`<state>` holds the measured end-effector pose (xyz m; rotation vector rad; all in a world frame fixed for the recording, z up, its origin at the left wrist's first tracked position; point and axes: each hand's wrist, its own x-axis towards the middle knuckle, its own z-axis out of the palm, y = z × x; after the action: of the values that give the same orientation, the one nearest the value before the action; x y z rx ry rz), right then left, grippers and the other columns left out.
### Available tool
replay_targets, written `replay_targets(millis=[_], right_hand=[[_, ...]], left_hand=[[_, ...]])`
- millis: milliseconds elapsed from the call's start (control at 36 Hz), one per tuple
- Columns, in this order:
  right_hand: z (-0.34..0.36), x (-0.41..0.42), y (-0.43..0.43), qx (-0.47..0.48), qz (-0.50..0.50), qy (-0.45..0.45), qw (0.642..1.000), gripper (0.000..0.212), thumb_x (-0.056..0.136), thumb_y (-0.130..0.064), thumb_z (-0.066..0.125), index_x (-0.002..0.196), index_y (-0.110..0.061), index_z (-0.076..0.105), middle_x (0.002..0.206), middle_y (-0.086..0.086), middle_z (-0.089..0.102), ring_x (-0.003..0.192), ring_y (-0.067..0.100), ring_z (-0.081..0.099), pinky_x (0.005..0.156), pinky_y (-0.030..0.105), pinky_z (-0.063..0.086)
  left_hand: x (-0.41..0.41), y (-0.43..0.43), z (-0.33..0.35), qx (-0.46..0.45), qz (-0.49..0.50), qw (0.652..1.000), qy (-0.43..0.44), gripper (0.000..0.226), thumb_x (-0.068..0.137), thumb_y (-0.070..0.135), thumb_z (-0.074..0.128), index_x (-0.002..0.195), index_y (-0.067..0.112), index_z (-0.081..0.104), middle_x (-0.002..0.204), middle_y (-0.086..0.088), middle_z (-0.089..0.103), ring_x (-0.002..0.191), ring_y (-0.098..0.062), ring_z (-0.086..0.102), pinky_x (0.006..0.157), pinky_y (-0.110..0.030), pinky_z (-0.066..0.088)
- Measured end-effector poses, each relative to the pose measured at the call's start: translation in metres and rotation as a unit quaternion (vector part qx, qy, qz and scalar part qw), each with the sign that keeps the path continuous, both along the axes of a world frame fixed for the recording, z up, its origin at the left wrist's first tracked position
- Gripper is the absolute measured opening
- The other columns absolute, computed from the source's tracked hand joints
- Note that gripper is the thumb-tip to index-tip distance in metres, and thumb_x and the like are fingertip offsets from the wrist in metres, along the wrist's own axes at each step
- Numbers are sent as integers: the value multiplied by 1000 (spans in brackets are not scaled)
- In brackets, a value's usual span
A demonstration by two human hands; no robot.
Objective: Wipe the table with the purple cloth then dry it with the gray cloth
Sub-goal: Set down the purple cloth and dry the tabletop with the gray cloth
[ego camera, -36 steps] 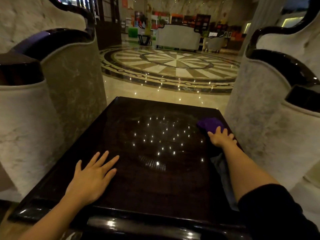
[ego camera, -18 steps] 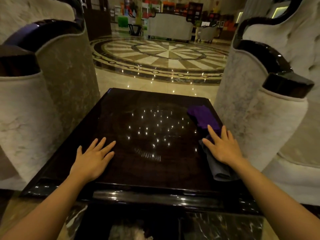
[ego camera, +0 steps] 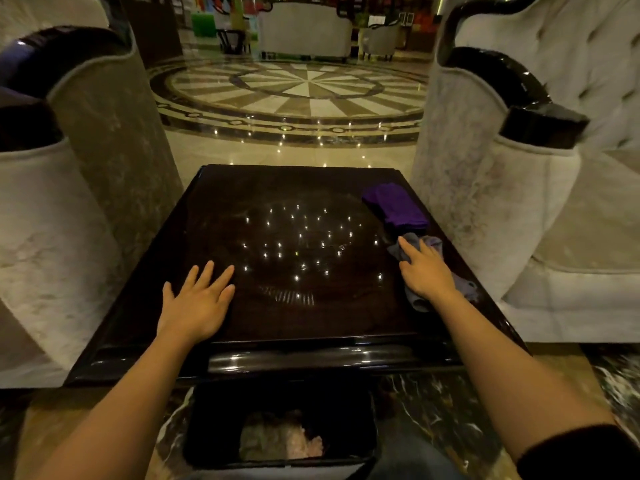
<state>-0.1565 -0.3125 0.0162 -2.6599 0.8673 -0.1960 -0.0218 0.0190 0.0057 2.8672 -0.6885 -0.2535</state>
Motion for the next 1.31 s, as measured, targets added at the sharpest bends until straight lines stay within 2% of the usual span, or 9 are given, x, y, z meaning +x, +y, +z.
replay_targets(millis=[167, 389, 667, 806, 889, 972, 1083, 1222, 1306], right_hand=[[1, 24, 31, 1, 65, -27, 998, 49, 91, -8, 37, 139, -17, 28, 150, 13, 25, 136, 33, 22, 109, 40, 22], [-4, 47, 107, -7, 192, -43, 980, 46, 93, -12, 40, 138, -21, 31, 151, 13, 24, 137, 30, 23, 109, 38, 24], [2, 33, 187, 2, 356, -55, 933, 46, 92, -9, 45, 135, -22, 36, 150, 11, 27, 135, 32, 26, 109, 44, 27], [-6, 20, 212, 5, 406, -91, 909, 41, 92, -5, 44, 131, -18, 43, 147, 12, 34, 135, 31, 28, 109, 40, 24], [-4, 15, 214, 17, 425, -118, 897, 37, 90, -3, 46, 125, -14, 51, 141, 11, 44, 130, 30, 36, 106, 36, 29], [6, 13, 209, 92, 433, -143, 885, 32, 89, 1, 47, 116, -9, 58, 129, 12, 55, 120, 26, 48, 99, 25, 36], [23, 11, 193, 171, 399, -180, 883, 33, 86, 9, 47, 112, -4, 61, 123, 18, 56, 114, 21, 50, 88, -3, 27], [61, 21, 147, 127, 294, -296, 900, 37, 78, 18, 49, 108, 0, 62, 125, 24, 54, 117, 26, 47, 92, -3, 23], [78, 36, 106, 56, 235, -302, 922, 35, 83, 10, 49, 112, -5, 61, 130, 19, 51, 122, 27, 45, 97, 11, 25]], left_hand=[[-1, 1, 1, 7, 1, 1000, 0, 48, 94, 46, 12, 141, 39, 4, 156, 1, -2, 143, -22, -6, 113, -56, -1], [-2, 1, 2, 2, -3, 1000, 2, 48, 95, 45, 12, 141, 37, 3, 156, 0, -3, 143, -22, -7, 113, -56, -2], [-2, -1, 0, 0, 0, 1000, 7, 48, 95, 45, 13, 141, 39, 3, 156, 1, -3, 143, -22, -7, 112, -57, -2], [-2, 1, 2, 40, -23, 999, 1, 56, 95, 40, 27, 141, 36, -5, 156, -1, -10, 143, -23, -11, 112, -58, 1], [-3, 3, 5, 55, -36, 998, -2, 68, 91, 45, 38, 141, 35, -8, 156, -2, -12, 142, -23, -11, 112, -57, 2], [-1, 3, 7, 61, -34, 998, -2, 66, 93, 44, 36, 141, 35, -8, 156, -2, -10, 143, -23, -9, 113, -57, 3], [2, -1, 8, 41, -23, 999, 0, 51, 96, 39, 23, 142, 37, 1, 157, 0, -3, 143, -21, -4, 113, -56, 5], [11, 7, 10, 20, -32, 999, -7, 45, 95, 43, 16, 140, 40, 10, 156, 4, 8, 143, -18, 5, 114, -52, 12], [14, 15, 7, 15, -50, 998, -20, 45, 95, 43, 16, 140, 41, 9, 156, 6, 7, 143, -15, 5, 115, -48, 11]])
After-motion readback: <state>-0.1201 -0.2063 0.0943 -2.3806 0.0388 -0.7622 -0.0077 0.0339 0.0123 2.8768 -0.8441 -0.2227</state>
